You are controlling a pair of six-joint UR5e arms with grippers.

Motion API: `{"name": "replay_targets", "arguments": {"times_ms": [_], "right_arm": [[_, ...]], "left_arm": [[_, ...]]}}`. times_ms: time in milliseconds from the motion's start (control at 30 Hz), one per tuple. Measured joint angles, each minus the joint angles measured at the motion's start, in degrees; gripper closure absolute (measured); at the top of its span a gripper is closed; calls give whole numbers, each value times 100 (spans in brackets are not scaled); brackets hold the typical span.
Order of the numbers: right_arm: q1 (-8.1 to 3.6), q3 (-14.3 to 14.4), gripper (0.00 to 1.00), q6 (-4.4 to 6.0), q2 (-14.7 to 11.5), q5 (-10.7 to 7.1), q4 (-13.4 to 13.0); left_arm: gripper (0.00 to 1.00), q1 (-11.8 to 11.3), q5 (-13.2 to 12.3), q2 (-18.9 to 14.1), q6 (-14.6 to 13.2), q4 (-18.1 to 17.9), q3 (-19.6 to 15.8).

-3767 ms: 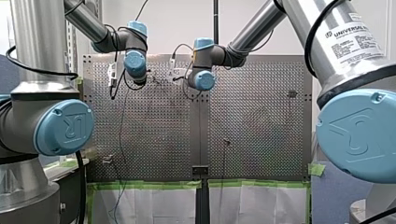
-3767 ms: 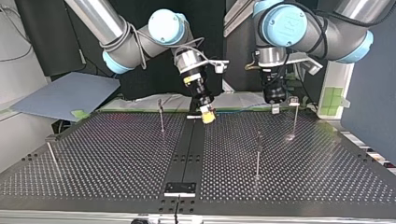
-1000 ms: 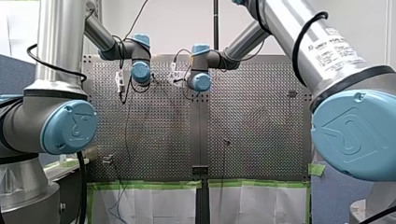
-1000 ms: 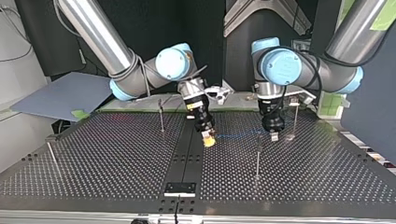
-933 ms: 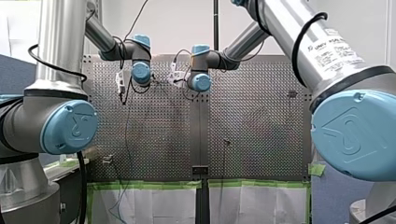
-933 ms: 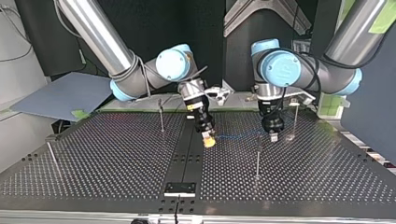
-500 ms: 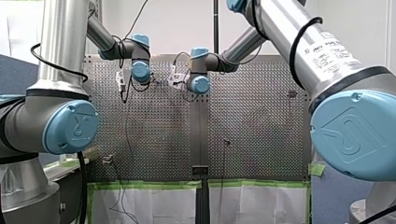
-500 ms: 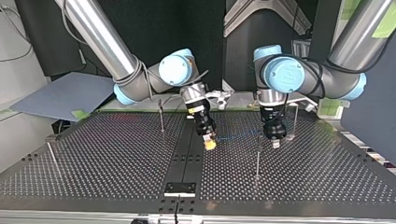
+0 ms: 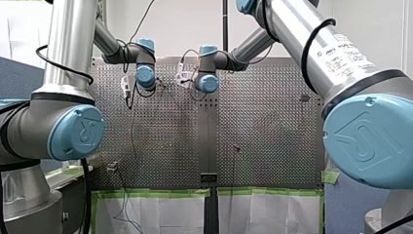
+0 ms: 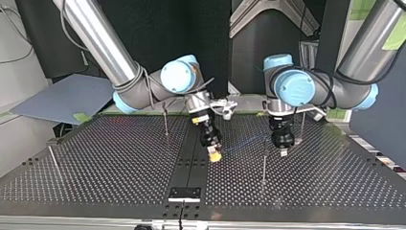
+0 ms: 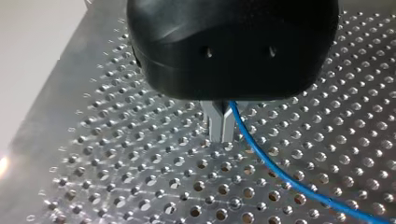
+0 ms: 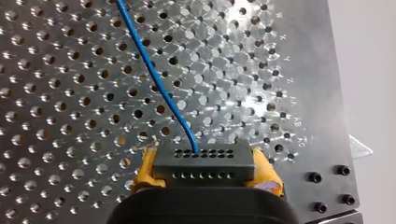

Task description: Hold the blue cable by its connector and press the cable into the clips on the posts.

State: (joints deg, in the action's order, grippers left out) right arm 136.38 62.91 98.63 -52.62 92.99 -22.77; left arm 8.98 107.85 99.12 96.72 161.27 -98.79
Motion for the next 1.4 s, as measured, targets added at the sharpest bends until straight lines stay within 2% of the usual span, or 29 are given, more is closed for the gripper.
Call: {"name": "replay_targets", "arguments": {"times_ms": [467,867,1333,1400], "right_arm": [[-157,-104,100,0,55,2,-14],[-184,-184,100,1,70,0,0],[-253,-186,100,7,78,0,0],[-254,-186,100,6,78,-6,0]], "left_arm": [[100,-226,-344,116,156,-10,158],[100,-343,-554,120,258,-20,161],[100,-401,-626,160,303,-19,161],[97,-403,-622,160,309,-5,161]]}}
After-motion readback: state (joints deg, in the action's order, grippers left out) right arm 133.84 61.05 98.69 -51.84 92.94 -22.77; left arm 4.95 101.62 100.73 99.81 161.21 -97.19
